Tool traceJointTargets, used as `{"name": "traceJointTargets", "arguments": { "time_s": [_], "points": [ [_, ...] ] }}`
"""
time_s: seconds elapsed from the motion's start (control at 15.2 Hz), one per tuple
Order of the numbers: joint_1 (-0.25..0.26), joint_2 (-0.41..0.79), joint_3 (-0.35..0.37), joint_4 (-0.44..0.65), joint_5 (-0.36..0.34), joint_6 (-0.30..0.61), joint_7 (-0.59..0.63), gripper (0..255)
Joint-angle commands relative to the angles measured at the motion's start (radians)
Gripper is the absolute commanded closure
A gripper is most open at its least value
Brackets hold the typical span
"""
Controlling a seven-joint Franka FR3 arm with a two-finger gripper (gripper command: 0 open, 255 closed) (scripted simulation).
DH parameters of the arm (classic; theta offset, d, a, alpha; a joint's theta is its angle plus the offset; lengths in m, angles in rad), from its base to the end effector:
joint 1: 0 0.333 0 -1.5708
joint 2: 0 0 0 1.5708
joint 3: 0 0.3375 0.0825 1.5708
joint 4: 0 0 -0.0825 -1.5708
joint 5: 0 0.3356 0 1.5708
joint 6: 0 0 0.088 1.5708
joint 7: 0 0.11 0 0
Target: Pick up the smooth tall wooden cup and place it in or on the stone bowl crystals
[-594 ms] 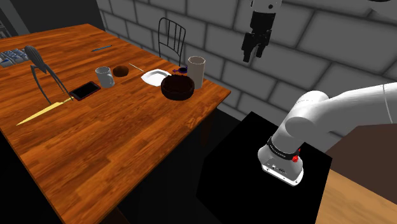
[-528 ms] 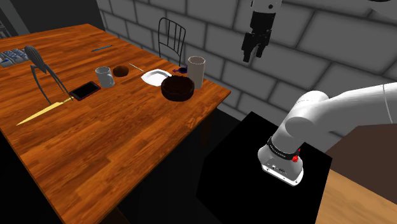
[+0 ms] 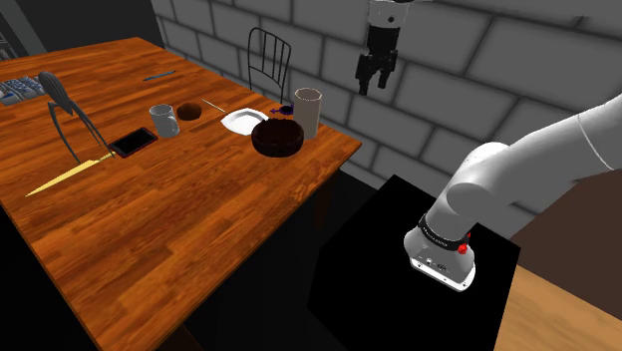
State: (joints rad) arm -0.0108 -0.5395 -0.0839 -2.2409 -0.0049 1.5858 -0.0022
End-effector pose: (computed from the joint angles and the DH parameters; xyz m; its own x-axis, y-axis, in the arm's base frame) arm 0.3140 -0.0374 0.5829 0.9903 -0.0749 -0.1167 -0.0798 -0.9961 -0.0385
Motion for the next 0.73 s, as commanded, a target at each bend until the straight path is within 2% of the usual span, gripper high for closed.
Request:
{"name": "traceJointTargets", "arguments": {
  "time_s": [0.0, 0.66],
  "points": [
    [-0.001, 0.069, -0.013, 0.026, -0.005, 0.043, -0.021, 0],
    [-0.010, 0.442, -0.069, 0.258, 0.003, 0.181, -0.125, 0]
  ]
}}
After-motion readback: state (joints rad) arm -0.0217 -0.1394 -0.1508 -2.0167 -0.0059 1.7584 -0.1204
